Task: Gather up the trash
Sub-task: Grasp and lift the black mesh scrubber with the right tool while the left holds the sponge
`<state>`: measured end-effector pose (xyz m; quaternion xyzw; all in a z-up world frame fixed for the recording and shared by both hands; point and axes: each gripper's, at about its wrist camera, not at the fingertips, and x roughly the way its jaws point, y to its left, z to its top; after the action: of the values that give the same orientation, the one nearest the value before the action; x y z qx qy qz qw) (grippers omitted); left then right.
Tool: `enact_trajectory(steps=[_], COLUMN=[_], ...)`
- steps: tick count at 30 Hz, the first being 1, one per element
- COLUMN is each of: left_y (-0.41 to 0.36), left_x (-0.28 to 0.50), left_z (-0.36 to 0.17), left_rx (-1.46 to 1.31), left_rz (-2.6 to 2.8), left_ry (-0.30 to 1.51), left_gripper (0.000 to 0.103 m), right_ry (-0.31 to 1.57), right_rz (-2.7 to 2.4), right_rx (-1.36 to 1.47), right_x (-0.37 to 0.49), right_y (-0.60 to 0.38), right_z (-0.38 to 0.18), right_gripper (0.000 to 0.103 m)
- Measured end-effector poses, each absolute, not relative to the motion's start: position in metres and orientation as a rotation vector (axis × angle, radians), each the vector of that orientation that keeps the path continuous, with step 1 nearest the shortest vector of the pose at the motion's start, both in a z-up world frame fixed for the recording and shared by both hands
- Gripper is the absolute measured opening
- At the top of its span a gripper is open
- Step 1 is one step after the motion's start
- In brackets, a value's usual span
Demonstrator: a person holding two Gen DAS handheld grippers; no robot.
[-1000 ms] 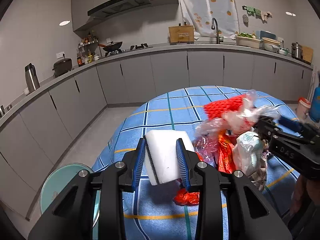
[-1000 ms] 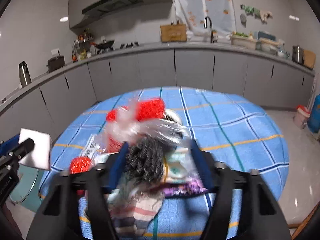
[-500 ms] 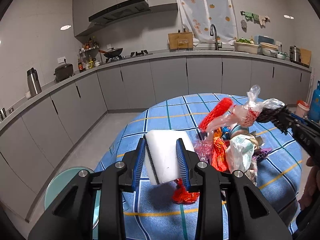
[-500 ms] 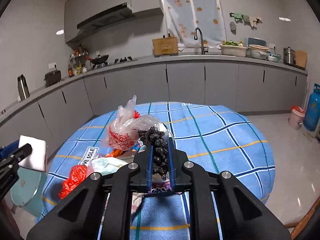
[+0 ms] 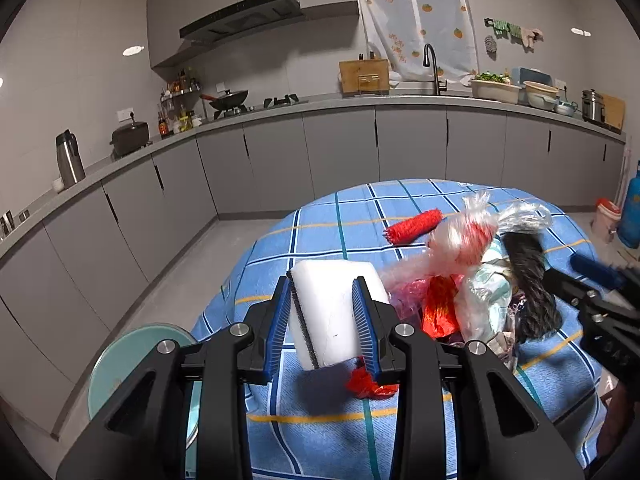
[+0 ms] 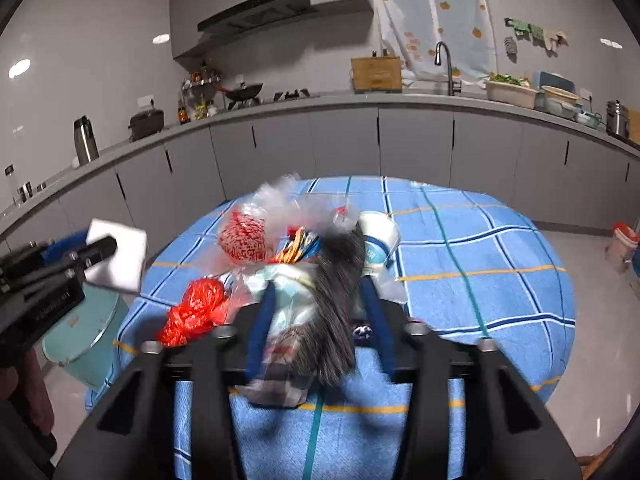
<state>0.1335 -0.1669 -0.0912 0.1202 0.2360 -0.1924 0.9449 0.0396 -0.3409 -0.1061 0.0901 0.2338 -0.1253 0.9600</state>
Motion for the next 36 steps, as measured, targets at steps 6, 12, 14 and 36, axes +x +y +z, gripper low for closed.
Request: enact_trajectory(steps=[6,12,14,36], left_y=[-0.166,-0.163,-0.163,-0.146], left_x=[0.141,0.154,0.158,0.151], left_z=[-0.092,-0.094,-0.095,-0.093], left_rx=[0.238,0.227,0.224,0.192], left_rz=[-0.385,-0.364,-0.363,-0.363], left_ry=[0.480,0.485,0.493,0.496], left_gripper=[0.032,0.032,0.033,0.032], right_ry=[0.447,0.452,0.472,0.569], right_rz=[-0.257,-0.232,-0.218,-0.382], right_rx=[0.166,0.152,0.193,0.252], right_x=[0.056,0.098,0.110,0.069], right_y=[-0.345,-0.347,-0.356,-0.388], right_z=[-0.093,-0.092,-0.093,-0.125], right_gripper=[0.055,0.060,0.060,0.009])
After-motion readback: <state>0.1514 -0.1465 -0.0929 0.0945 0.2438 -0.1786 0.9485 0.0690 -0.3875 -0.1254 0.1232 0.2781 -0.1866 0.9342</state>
